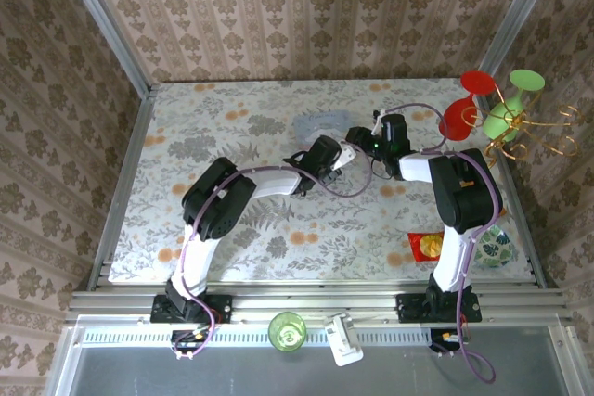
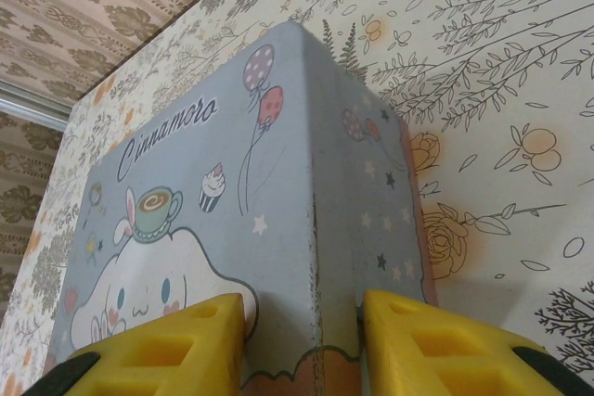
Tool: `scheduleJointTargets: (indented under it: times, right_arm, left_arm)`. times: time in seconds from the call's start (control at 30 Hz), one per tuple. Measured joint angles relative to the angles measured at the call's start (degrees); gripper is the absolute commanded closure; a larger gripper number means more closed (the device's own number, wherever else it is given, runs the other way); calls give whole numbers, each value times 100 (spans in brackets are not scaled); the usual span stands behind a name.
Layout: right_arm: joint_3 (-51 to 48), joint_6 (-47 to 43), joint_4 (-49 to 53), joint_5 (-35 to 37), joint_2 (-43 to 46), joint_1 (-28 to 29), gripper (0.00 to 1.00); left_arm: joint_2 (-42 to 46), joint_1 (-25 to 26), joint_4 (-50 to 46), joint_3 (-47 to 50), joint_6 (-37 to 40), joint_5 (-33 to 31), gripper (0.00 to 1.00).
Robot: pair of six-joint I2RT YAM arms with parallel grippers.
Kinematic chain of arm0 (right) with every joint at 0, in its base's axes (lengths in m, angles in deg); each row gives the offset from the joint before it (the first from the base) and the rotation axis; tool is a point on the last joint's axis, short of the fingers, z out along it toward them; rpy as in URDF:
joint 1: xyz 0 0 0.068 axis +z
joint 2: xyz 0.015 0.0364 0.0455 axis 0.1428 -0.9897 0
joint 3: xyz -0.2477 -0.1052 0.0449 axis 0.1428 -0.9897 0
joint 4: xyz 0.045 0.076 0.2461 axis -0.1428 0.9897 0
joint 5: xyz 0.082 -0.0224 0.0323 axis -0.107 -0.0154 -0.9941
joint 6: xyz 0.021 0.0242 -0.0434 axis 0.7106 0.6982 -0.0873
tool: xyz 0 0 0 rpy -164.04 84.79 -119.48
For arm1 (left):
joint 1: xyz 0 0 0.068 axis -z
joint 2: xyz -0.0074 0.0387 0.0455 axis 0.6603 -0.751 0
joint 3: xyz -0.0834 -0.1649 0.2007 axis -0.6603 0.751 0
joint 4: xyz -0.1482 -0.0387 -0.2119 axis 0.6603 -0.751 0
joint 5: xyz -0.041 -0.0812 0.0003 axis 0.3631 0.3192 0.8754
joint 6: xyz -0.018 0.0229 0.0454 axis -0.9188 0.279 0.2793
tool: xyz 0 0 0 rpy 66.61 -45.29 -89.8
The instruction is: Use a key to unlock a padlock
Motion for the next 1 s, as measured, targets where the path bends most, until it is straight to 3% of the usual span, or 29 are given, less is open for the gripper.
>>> scheduleJointTargets:
  times: [0.07, 0.13, 0.33, 0.43, 0.7, 0.9, 1.0]
  right_arm:
    - [7, 15, -17, -39, -11, -39, 63]
    - [9, 4, -39, -125, -44, -66, 63]
    - [42, 4, -20, -144, -52, -35, 63]
    - [46, 2, -9, -146, -52, -35, 63]
    - [-52, -63, 487, -149, 282, -24, 59]
    - [-225, -232, 1187, 22, 1126, -28, 55]
    - [-518, -323, 1386, 179, 1757, -83, 54]
  left_arm:
    - [-42, 72, -173, -203, 149, -11, 87]
    - [-35, 122, -17, -149, 365, -4, 76]
    - [-4, 581, -2, -352, 887, 109, 86]
    - [227, 621, 131, -188, 848, 181, 86]
    - [1241, 369, -46, 601, -400, 627, 70]
    - [955, 168, -479, 144, -1217, 1147, 58]
    - [739, 118, -575, -13, -1335, 1388, 57]
